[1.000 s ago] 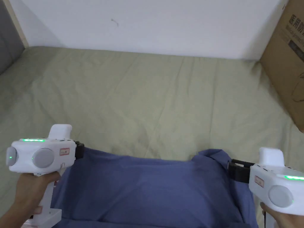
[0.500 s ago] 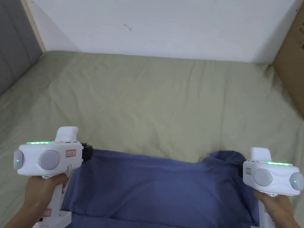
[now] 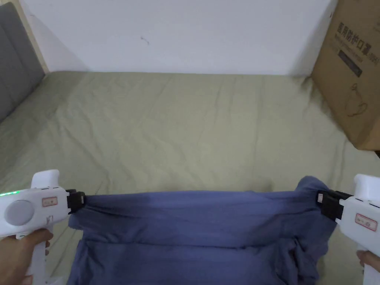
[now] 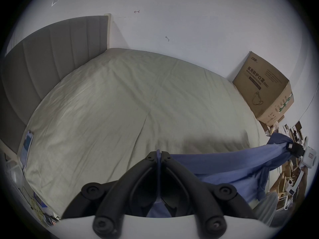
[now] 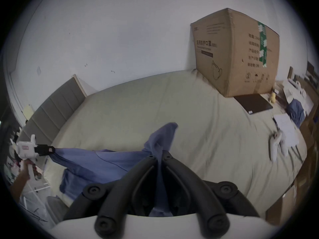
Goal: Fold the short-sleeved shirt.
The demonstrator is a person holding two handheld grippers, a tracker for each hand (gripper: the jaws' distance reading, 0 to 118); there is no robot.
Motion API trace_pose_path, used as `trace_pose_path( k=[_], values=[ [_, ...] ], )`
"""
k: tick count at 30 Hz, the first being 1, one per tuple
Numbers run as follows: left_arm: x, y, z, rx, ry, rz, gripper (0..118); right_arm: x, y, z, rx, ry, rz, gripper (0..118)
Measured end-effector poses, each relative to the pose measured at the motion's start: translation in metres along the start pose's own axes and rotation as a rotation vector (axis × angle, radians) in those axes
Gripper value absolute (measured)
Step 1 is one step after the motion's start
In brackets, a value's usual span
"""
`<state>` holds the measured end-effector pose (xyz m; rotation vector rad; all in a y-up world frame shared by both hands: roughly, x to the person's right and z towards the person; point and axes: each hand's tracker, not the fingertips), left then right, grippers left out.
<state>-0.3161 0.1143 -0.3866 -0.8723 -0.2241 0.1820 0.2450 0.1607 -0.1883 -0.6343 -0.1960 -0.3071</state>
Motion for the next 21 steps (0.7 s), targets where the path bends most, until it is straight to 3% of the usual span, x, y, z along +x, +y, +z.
trace_pose_path(
  k=[6, 14, 18, 20, 21],
  values=[
    [-0.016, -0.069, 0.023, -0.081, -0.004, 0.006, 2, 0.006, -0.070, 0.027, -0.091, -0.038, -0.055, 0],
    [-0.033, -0.147, 0.003, -0.187, 0.057, -0.027, 2, 0.035, -0.159, -0.011, -0.298, -0.146, -0.169, 0],
    [-0.031, -0.156, 0.001, -0.179, 0.083, -0.053, 2, 0.034, -0.167, -0.015, -0.301, -0.169, -0.151, 0],
    [-0.028, -0.150, 0.004, -0.182, 0.089, -0.049, 10, 0.027, -0.158, -0.008, -0.277, -0.170, -0.123, 1],
    [-0.025, -0.147, 0.007, -0.182, 0.080, -0.037, 23, 0.028, -0.151, -0.003, -0.262, -0.170, -0.112, 1]
  ],
)
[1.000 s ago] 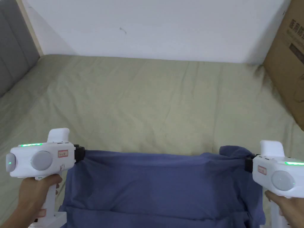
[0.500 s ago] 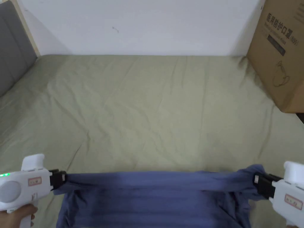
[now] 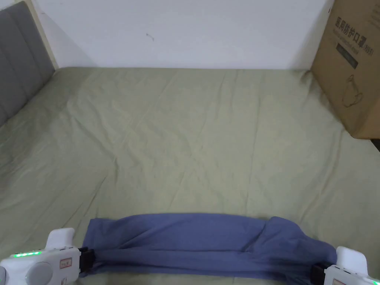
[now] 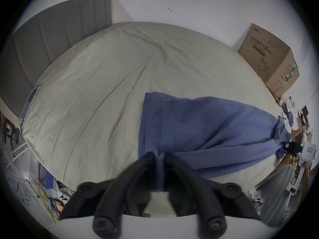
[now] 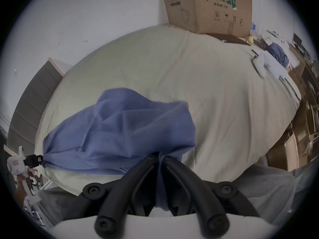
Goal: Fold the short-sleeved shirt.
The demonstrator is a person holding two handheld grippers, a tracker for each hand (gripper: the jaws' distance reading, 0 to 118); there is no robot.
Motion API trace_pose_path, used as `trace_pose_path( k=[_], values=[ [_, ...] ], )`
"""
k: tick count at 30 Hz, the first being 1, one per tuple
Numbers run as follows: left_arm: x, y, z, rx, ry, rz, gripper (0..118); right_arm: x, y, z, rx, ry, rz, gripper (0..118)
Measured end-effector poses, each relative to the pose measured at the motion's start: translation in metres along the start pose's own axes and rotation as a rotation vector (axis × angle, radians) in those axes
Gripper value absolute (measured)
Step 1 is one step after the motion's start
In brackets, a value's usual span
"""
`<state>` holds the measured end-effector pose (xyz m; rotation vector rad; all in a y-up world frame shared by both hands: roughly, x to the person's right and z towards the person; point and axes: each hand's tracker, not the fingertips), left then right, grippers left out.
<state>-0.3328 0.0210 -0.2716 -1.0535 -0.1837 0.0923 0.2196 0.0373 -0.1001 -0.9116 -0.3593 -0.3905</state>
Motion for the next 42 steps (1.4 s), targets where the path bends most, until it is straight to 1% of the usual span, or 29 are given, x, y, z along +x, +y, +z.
trace_pose_path(
  k=[1, 2, 3, 4, 5, 7, 8, 11, 14, 16, 17, 18, 19, 20, 21, 22, 23, 24, 25, 27, 31, 33, 36, 38, 39, 40, 42],
  values=[
    [0.002, 0.003, 0.007, 0.006, -0.009, 0.019, 53, -0.004, 0.006, 0.009, 0.028, -0.001, 0.019, 15],
    [0.004, 0.006, 0.014, 0.024, -0.033, 0.039, 78, -0.007, 0.010, 0.016, 0.059, 0.001, 0.039, 35],
    [0.009, 0.009, 0.026, 0.074, -0.083, 0.048, 97, -0.012, 0.017, 0.026, 0.093, -0.003, 0.067, 59],
    [0.014, 0.013, 0.039, 0.129, -0.124, 0.054, 104, -0.015, 0.026, 0.036, 0.127, 0.009, 0.095, 86],
    [0.018, 0.018, 0.049, 0.192, -0.143, 0.055, 104, -0.019, 0.032, 0.045, 0.161, 0.019, 0.113, 95],
    [0.032, 0.031, 0.074, 0.279, -0.162, 0.039, 104, -0.032, 0.049, 0.066, 0.261, 0.044, 0.150, 108],
    [0.040, 0.039, 0.086, 0.314, -0.167, 0.027, 104, -0.038, 0.058, 0.078, 0.313, 0.045, 0.166, 112],
    [0.061, 0.060, 0.118, 0.452, -0.207, -0.011, 104, -0.058, 0.081, 0.112, 0.470, 0.091, 0.189, 112],
    [0.086, 0.075, 0.143, 0.586, -0.173, -0.059, 103, -0.078, 0.097, 0.139, 0.623, 0.104, 0.204, 112],
    [0.099, 0.078, 0.154, 0.684, -0.157, -0.069, 102, -0.093, 0.102, 0.154, 0.698, 0.104, 0.219, 111],
    [0.105, 0.080, 0.158, 0.731, -0.147, -0.079, 99, -0.099, 0.103, 0.159, 0.726, 0.095, 0.219, 110],
    [0.110, 0.080, 0.161, 0.757, -0.137, -0.082, 92, -0.104, 0.104, 0.161, 0.748, 0.093, 0.224, 107],
    [0.115, 0.081, 0.162, 0.781, -0.130, -0.073, 76, -0.108, 0.104, 0.164, 0.766, 0.094, 0.228, 92],
    [0.118, 0.081, 0.164, 0.801, -0.138, -0.070, 64, -0.112, 0.103, 0.165, 0.785, 0.090, 0.237, 85],
    [0.120, 0.081, 0.164, 0.820, -0.151, -0.065, 58, -0.115, 0.102, 0.167, 0.805, 0.076, 0.244, 76],
    [0.123, 0.080, 0.164, 0.829, -0.158, -0.057, 58, -0.120, 0.100, 0.168, 0.819, 0.058, 0.253, 76],
    [0.125, 0.079, 0.164, 0.841, -0.167, -0.059, 35, -0.123, 0.099, 0.168, 0.826, 0.044, 0.262, 46],
    [0.126, 0.078, 0.163, 0.846, -0.173, -0.063, 8, -0.124, 0.099, 0.166, 0.826, 0.044, 0.262, 16],
    [0.129, 0.076, 0.163, 0.865, -0.185, -0.066, 0, -0.125, 0.098, 0.166, 0.832, 0.044, 0.258, 0],
    [0.127, 0.074, 0.163, 0.855, -0.196, -0.069, 0, -0.124, 0.097, 0.166, 0.827, 0.063, 0.251, 0],
    [0.117, 0.077, 0.156, 0.803, -0.183, -0.063, 0, -0.125, 0.097, 0.162, 0.818, 0.051, 0.252, 0],
    [0.105, 0.080, 0.150, 0.718, -0.187, -0.037, 0, -0.123, 0.098, 0.158, 0.805, 0.059, 0.246, 0],
    [0.070, 0.086, 0.130, 0.555, -0.279, 0.050, 0, -0.123, 0.098, 0.153, 0.790, 0.063, 0.243, 0],
    [0.040, 0.083, 0.114, 0.491, -0.398, 0.134, 0, -0.124, 0.098, 0.149, 0.776, 0.059, 0.248, 0],
    [0.029, 0.082, 0.107, 0.424, -0.445, 0.163, 0, -0.125, 0.098, 0.147, 0.771, 0.058, 0.248, 0],
    [0.017, 0.079, 0.098, 0.373, -0.440, 0.208, 0, -0.125, 0.097, 0.145, 0.762, 0.057, 0.250, 0],
    [-0.005, 0.076, 0.081, 0.279, -0.467, 0.237, 0, -0.127, 0.096, 0.141, 0.747, 0.053, 0.250, 0]
  ],
)
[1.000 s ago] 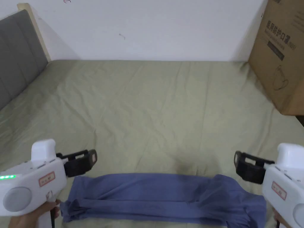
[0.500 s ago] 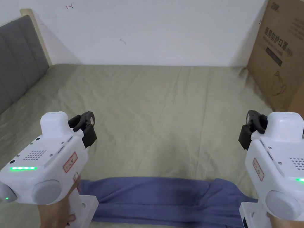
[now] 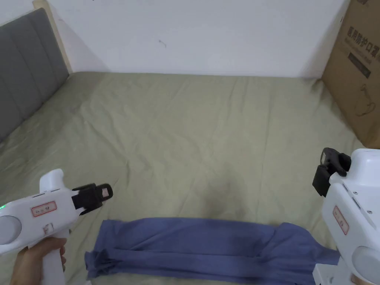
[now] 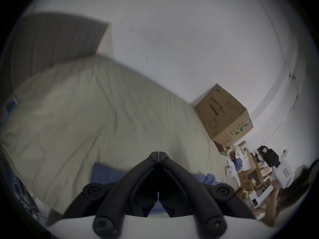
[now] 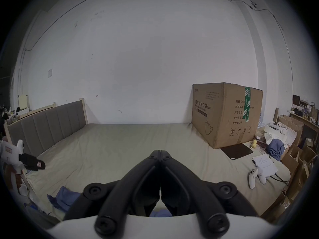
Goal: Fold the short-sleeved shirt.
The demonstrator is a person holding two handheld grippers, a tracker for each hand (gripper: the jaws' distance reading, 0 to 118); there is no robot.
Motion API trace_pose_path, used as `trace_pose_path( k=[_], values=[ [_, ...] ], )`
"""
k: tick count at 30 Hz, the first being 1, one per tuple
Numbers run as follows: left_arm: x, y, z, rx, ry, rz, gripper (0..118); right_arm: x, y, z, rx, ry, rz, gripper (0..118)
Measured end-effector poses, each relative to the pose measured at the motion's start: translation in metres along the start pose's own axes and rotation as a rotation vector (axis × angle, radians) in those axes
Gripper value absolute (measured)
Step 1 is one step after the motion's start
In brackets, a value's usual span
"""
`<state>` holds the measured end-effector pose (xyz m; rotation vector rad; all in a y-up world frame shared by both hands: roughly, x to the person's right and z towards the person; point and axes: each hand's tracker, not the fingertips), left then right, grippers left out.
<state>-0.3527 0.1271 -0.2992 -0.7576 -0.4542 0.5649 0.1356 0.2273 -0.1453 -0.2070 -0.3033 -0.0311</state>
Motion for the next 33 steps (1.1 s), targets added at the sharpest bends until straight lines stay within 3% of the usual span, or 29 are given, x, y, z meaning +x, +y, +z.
trace_pose_path(
  k=[3, 4, 5, 7, 9, 16, 21, 24, 25, 28, 33],
  values=[
    [-0.036, -0.005, -0.007, -0.123, 0.015, 0.080, 0, -0.003, -0.005, -0.004, -0.021, -0.008, -0.005, 0],
    [-0.049, -0.007, -0.012, -0.172, 0.023, 0.113, 11, -0.004, -0.007, -0.006, -0.028, -0.010, -0.011, 0],
    [-0.057, -0.009, -0.014, -0.181, 0.054, 0.141, 32, -0.005, -0.009, -0.008, -0.035, -0.013, -0.014, 0],
    [-0.075, -0.014, -0.021, -0.217, 0.071, 0.192, 98, -0.008, -0.012, -0.011, -0.050, -0.016, -0.015, 0],
    [-0.086, -0.021, -0.029, -0.260, 0.086, 0.237, 107, -0.010, -0.015, -0.014, -0.066, -0.018, -0.014, 0],
    [-0.108, -0.037, -0.056, -0.331, 0.123, 0.244, 105, -0.012, -0.022, -0.023, -0.111, -0.033, -0.022, 0],
    [-0.102, -0.046, -0.068, -0.333, 0.158, 0.168, 63, -0.008, -0.023, -0.028, -0.117, -0.051, -0.019, 0],
    [-0.094, -0.048, -0.072, -0.316, 0.175, 0.161, 25, -0.003, -0.026, -0.030, -0.122, -0.055, -0.032, 0],
    [-0.093, -0.051, -0.074, -0.318, 0.172, 0.149, 18, -0.002, -0.027, -0.031, -0.125, -0.053, -0.037, 0],
    [-0.083, -0.056, -0.085, -0.336, 0.175, 0.141, 9, 0.000, -0.029, -0.029, -0.134, -0.054, -0.035, 0],
    [-0.083, -0.048, -0.079, -0.272, 0.212, 0.037, 6, 0.008, -0.031, -0.025, -0.139, -0.062, -0.029, 0]
  ],
)
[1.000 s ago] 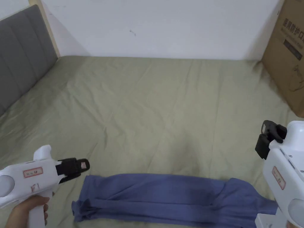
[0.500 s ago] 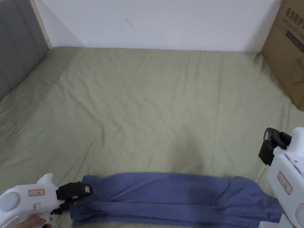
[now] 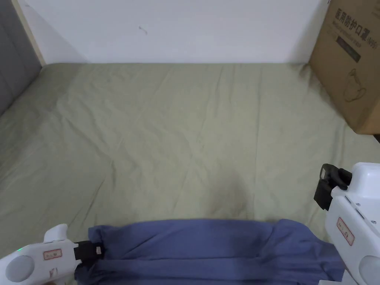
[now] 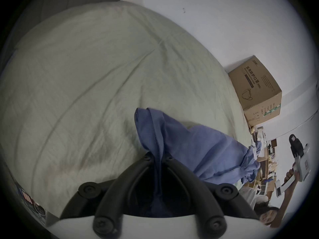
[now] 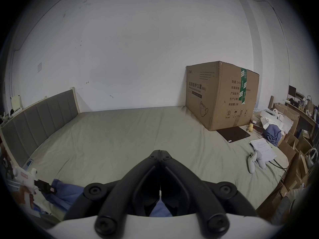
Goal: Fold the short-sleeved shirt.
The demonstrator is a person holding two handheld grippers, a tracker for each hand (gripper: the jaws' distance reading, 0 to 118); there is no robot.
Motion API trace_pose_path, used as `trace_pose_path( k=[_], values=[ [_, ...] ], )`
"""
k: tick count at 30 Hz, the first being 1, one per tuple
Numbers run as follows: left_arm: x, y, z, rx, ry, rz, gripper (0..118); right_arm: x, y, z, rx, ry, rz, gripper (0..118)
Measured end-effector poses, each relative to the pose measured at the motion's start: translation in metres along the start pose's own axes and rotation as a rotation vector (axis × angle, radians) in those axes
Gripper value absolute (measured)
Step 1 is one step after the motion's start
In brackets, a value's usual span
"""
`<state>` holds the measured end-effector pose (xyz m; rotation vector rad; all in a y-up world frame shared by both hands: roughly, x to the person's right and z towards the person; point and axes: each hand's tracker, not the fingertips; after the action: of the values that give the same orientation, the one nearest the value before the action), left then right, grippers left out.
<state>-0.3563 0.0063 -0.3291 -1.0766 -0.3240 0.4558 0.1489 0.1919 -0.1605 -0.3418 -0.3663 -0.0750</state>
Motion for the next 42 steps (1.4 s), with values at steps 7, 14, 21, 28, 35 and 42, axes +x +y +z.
trace_pose_path(
  k=[7, 14, 21, 28, 35, 42],
  values=[
    [0.009, 0.022, 0.068, 0.121, 0.034, -0.079, 5, 0.008, 0.007, 0.005, 0.018, 0.004, -0.019, 0],
    [0.000, 0.036, 0.109, 0.130, 0.140, -0.057, 5, 0.012, 0.009, 0.012, 0.042, 0.027, -0.035, 0],
    [0.080, 0.022, 0.087, 0.077, 0.041, -0.084, 5, 0.019, 0.006, 0.017, 0.040, 0.044, -0.032, 0],
    [0.163, -0.001, 0.006, -0.054, -0.064, -0.156, 5, 0.030, 0.005, 0.027, 0.043, 0.047, -0.021, 0],
    [0.211, -0.042, -0.078, -0.198, 0.012, -0.233, 6, 0.045, 0.003, 0.034, 0.039, 0.033, 0.010, 0],
    [0.225, -0.064, -0.097, -0.230, 0.034, -0.298, 56, 0.053, 0.000, 0.040, 0.035, 0.016, 0.016, 0]
  ],
)
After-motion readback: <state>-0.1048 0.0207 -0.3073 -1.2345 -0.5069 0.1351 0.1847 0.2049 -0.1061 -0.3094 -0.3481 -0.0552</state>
